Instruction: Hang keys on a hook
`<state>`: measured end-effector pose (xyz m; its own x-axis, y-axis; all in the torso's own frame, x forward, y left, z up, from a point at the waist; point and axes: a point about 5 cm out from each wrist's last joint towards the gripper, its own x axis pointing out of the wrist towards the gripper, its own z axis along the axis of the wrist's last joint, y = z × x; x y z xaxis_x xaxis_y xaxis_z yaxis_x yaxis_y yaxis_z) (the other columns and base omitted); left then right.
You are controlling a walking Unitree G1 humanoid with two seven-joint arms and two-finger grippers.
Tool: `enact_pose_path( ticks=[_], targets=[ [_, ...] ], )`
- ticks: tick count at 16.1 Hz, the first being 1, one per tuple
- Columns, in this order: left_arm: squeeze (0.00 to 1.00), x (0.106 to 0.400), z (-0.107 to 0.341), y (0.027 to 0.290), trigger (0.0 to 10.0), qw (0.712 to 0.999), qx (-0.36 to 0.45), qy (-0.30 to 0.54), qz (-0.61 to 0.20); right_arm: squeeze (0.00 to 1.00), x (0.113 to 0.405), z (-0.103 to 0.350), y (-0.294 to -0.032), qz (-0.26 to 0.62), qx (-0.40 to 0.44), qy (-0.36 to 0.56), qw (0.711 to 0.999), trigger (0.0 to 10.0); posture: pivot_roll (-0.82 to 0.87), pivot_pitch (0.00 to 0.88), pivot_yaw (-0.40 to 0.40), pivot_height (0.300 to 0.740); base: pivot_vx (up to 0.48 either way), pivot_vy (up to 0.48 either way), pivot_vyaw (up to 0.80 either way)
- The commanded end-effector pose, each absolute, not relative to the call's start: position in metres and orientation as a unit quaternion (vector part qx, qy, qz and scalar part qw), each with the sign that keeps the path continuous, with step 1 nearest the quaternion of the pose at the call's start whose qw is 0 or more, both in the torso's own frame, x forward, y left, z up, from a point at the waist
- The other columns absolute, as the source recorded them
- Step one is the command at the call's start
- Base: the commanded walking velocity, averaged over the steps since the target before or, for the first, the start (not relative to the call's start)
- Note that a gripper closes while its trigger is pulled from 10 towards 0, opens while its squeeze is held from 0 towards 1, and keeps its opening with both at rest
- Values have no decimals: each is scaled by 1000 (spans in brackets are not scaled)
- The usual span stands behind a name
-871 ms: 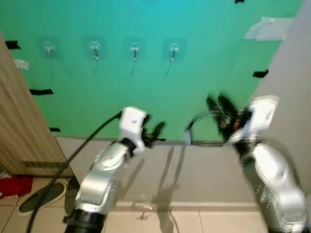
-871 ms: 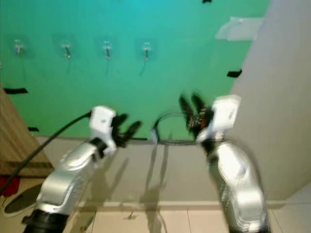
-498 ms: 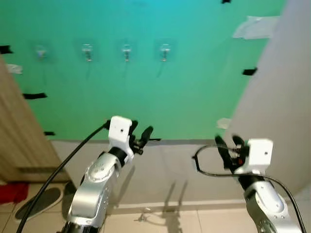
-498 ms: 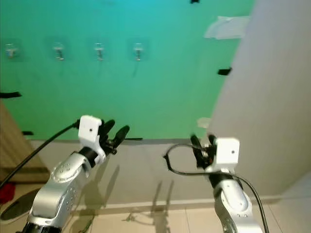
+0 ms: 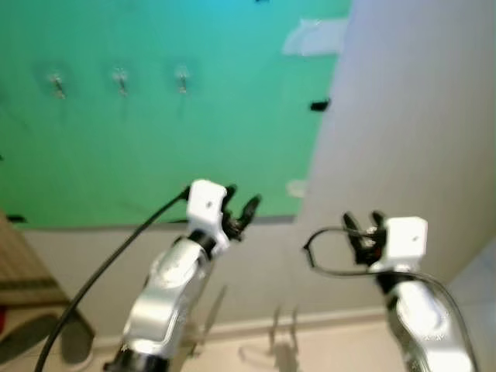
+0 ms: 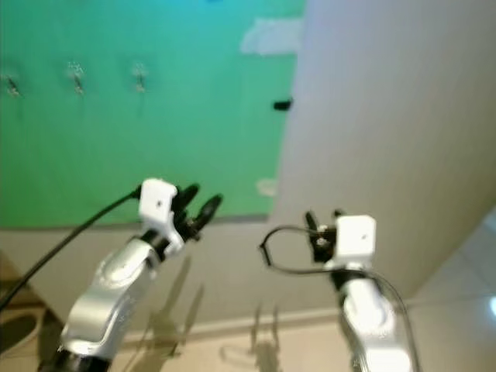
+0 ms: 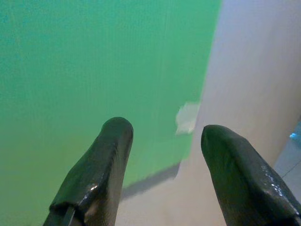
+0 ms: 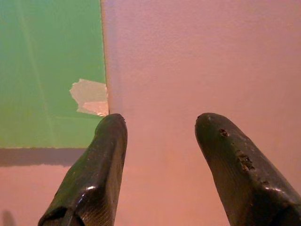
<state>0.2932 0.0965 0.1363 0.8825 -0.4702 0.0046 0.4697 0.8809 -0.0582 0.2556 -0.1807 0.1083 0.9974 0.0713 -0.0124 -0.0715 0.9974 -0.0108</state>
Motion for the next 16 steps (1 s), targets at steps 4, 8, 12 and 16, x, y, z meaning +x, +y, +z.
enact_pose_path(
  ticks=[4, 8, 12, 16],
  targets=[
    [0, 306, 125, 105, 10000, 974, -11, 24, -226, 0, 257, 108, -176, 40, -4, -4, 999, 10000, -126, 0, -13, 687, 0, -68, -600],
    [0, 302, 111, 116, 10000, 979, -15, 43, -198, 0, 254, 97, -185, 20, -12, 12, 1000, 10000, -104, 0, -32, 687, 0, 0, -622],
    [0, 304, 104, 126, 10000, 983, -20, 53, -176, 0, 256, 93, -183, 19, -30, 14, 999, 10000, -101, 0, -27, 687, 0, 0, -625],
    [0, 309, 104, 127, 10000, 983, -18, 44, -177, 0, 250, 90, -193, -13, -27, 10, 1000, 10000, -129, 0, -22, 687, 0, 0, -622]
  ],
)
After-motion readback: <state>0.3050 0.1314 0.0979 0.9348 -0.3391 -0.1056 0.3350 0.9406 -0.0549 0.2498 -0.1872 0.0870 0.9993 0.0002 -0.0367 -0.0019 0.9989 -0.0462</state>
